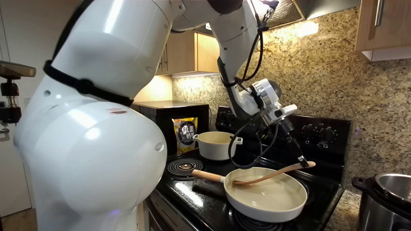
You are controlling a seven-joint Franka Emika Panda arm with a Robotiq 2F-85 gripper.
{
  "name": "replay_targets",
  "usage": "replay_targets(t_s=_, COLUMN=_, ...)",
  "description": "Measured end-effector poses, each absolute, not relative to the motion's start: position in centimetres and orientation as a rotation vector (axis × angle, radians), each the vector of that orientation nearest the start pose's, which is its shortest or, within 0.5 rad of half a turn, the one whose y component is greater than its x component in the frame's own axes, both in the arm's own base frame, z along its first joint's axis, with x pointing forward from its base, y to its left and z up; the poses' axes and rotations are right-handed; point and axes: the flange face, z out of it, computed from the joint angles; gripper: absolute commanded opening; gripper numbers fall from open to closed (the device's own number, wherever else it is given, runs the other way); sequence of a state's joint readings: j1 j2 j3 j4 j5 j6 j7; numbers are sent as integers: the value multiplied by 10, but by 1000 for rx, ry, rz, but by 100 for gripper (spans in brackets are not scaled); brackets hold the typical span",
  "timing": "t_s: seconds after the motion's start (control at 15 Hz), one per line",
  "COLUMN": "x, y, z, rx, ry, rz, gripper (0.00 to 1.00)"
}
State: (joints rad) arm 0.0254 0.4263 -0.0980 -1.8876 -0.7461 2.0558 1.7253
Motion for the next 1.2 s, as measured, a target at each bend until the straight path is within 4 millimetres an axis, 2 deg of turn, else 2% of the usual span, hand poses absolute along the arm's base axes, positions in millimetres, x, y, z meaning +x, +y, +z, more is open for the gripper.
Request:
replay_targets(t_s=0.53, x=568, y=-101, z=238, rx=1908, ry=-1640, rz=337, gripper=12)
replay_targets(t_s=1.07, x=537, y=-128, z=212, rx=1928, ry=-1787, rz=305, gripper=11)
replay_targets(t_s=1.2, x=533, y=-137, z=214, rx=1941, ry=-1819, rz=326, gripper=11)
